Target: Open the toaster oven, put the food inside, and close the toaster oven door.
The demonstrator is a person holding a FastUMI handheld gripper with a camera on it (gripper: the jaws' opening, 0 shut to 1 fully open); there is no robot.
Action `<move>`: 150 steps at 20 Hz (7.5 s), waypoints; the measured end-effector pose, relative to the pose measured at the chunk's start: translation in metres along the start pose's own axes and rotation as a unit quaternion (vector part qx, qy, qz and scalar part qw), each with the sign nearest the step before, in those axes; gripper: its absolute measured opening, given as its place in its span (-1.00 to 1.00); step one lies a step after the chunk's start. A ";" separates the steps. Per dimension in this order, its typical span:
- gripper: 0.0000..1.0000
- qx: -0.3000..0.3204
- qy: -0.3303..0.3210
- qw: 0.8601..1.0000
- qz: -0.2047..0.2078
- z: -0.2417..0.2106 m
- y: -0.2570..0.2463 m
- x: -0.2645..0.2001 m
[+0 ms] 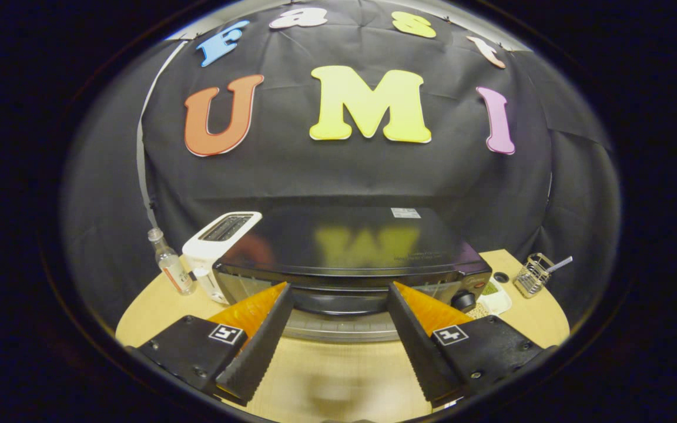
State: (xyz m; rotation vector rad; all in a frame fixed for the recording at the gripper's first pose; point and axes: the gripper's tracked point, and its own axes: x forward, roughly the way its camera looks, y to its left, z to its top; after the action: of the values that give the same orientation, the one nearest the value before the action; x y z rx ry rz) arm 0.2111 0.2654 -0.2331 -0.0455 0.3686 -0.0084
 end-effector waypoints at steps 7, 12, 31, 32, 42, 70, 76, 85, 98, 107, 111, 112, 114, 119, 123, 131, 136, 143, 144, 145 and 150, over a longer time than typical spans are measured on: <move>0.99 0.048 0.080 0.996 0.005 -0.072 -0.025 -0.009; 0.98 -0.006 0.005 1.000 0.004 -0.008 -0.013 -0.011; 1.00 0.012 0.018 1.000 -0.014 0.002 -0.003 0.003; 1.00 0.013 0.020 1.000 -0.014 -0.003 -0.003 -0.004; 1.00 0.003 0.059 0.998 -0.009 -0.078 -0.002 -0.057; 1.00 0.000 0.184 0.982 0.042 -0.187 -0.004 -0.066; 1.00 -0.065 0.091 0.991 0.066 -0.100 -0.083 -0.079; 1.00 -0.036 0.148 0.984 0.087 -0.117 -0.248 -0.068; -0.44 0.159 0.244 0.931 0.218 -0.162 -0.241 -0.073; -0.68 0.205 0.187 0.946 0.167 -0.103 -0.205 -0.108; -0.68 0.288 0.145 0.935 0.149 -0.079 -0.147 -0.106; -0.69 0.308 0.135 0.931 0.145 -0.075 -0.133 -0.099; -0.69 0.349 0.115 0.919 0.143 -0.067 -0.103 -0.084; -0.69 0.417 0.079 0.896 0.132 -0.058 -0.049 -0.032; -0.69 0.451 0.070 0.884 0.103 -0.064 -0.028 0.017; -0.69 0.468 0.024 0.881 0.064 -0.049 -0.012 0.089; -0.69 0.465 0.011 0.885 0.034 -0.054 -0.012 0.111; -0.31 0.344 0.027 0.938 -0.025 -0.072 -0.026 0.112; -0.28 0.318 0.029 0.947 -0.029 -0.073 -0.026 0.111; -0.24 0.293 0.033 0.955 -0.034 -0.073 -0.029 0.110; 0.38 0.175 0.033 0.982 -0.055 -0.072 -0.036 0.101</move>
State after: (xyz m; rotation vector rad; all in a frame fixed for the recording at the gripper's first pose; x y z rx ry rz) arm 0.2789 0.2248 -0.3353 0.2839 0.4262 -0.1848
